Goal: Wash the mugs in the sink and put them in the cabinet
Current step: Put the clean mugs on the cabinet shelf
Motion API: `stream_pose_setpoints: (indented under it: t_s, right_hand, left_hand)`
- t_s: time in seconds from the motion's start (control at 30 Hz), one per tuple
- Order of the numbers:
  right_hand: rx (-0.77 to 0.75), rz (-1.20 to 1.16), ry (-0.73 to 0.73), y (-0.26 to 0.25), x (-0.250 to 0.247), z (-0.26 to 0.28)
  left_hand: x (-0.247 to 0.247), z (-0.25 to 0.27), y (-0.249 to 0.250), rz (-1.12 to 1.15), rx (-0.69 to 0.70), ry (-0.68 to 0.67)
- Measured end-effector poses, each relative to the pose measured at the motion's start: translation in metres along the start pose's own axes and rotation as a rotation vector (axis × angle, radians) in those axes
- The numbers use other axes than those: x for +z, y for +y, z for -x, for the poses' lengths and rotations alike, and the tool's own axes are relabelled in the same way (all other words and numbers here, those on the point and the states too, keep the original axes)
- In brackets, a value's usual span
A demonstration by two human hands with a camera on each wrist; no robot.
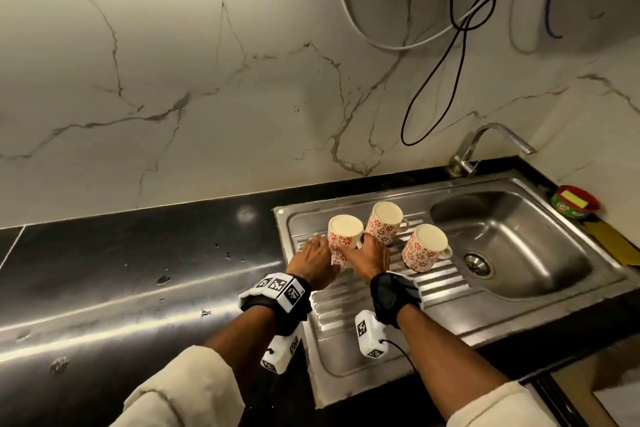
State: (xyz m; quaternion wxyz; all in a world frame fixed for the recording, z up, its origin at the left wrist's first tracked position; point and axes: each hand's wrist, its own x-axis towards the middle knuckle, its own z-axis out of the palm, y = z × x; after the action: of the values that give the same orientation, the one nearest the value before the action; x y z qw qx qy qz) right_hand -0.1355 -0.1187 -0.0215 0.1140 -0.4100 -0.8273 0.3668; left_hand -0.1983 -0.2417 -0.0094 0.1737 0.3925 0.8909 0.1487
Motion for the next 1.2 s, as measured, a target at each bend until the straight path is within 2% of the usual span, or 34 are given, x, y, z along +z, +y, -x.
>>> stream_pose_setpoints:
  t_s: [0.17, 0.27, 0.43, 0.67, 0.77, 0.9, 1.07, 1.2]
  right_hand:
    - [-0.164, -0.030, 0.057, -0.034, -0.028, 0.027]
    - [-0.346, -0.044, 0.096, -0.070, -0.060, 0.049]
    - [-0.682, -0.195, 0.154, -0.155, -0.116, 0.097]
    - [-0.847, -0.400, 0.313, -0.293, -0.188, 0.160]
    - [-0.870, -0.473, 0.324, -0.355, -0.211, 0.171]
    - [-0.845, -0.581, 0.246, -0.420, -0.221, 0.165]
    - [-0.790, -0.512, 0.288, -0.468, -0.219, 0.146]
    - [-0.745, -0.409, 0.329, -0.486, -0.213, 0.133]
  left_hand:
    - [-0.031, 0.042, 0.013, -0.079, -0.111, 0.100]
    - [-0.070, 0.068, 0.015, -0.142, -0.134, 0.280]
    - [-0.173, 0.126, 0.016, -0.277, -0.099, 0.596]
    - [-0.284, 0.188, 0.022, -0.353, -0.129, 0.817]
    - [-0.320, 0.202, 0.027, -0.404, -0.112, 0.895]
    - [-0.364, 0.210, 0.029, -0.423, -0.048, 1.009]
    - [-0.412, 0.214, 0.025, -0.574, -0.062, 1.057]
    - [-0.435, 0.215, 0.017, -0.580, -0.111, 1.107]
